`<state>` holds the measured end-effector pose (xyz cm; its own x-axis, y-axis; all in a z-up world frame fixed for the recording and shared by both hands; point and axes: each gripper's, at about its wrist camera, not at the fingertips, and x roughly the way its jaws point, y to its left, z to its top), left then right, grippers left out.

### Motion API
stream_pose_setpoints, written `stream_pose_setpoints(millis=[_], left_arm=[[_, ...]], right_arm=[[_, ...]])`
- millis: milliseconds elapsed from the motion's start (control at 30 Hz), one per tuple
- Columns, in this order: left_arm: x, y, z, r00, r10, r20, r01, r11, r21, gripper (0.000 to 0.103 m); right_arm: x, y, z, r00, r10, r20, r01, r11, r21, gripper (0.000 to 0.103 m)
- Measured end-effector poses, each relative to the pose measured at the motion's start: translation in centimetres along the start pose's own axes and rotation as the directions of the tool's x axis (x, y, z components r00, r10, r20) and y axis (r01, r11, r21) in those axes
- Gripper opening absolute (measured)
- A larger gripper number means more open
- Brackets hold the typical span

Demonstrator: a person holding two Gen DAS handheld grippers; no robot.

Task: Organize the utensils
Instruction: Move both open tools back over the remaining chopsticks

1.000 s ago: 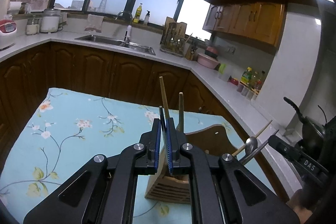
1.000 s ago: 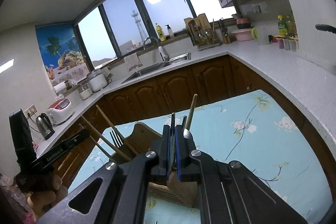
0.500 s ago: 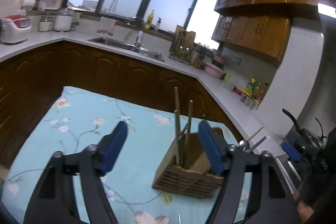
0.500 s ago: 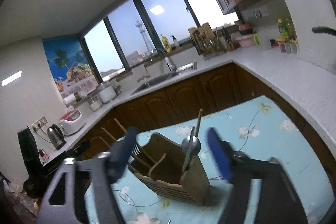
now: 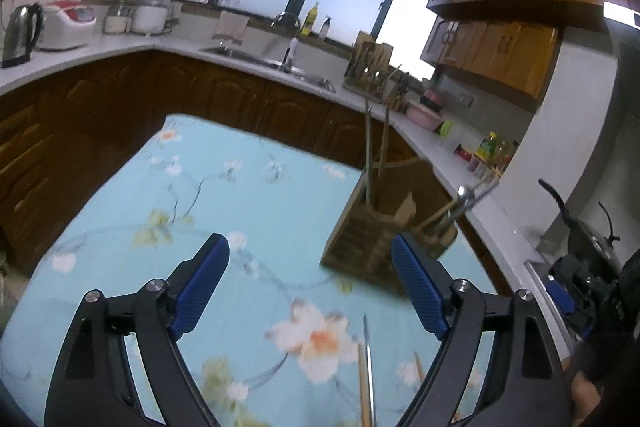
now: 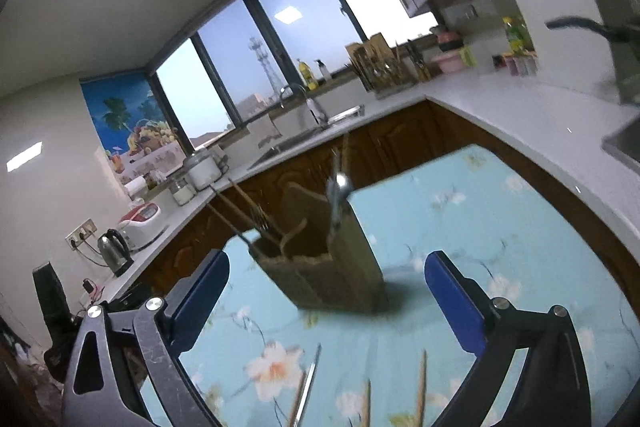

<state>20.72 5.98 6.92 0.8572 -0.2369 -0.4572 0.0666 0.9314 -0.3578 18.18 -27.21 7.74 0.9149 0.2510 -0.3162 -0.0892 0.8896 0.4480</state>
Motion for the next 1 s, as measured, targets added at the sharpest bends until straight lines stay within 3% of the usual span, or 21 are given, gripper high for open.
stream_pose_setpoints(millis=[300,600,1000], left_arm=[[-2.4,0.9,-4.0,0.997,0.001,-0.074,-0.004,0.999,-0.039,0.086],[-2.5,0.6,-7.2,0.989,0.014,-0.15,-0.017,1.0,-0.019,0.086],[-1.2,-1.1,-8.8,0.974,0.015,-0.225,-0.006,0.999,0.039,0.086]], right_arm=[[-2.3,-1.3,-3.4,0.996,-0.057,-0.062,0.058,0.998,0.001,0.099],[-3.7,-2.0,-6.7,0.989,-0.099,-0.112,0.096,0.995,-0.033,0.099],[-3.6,-3.5,-7.8,0.979,-0.133,-0.151,0.131,0.991,-0.028,0.099]])
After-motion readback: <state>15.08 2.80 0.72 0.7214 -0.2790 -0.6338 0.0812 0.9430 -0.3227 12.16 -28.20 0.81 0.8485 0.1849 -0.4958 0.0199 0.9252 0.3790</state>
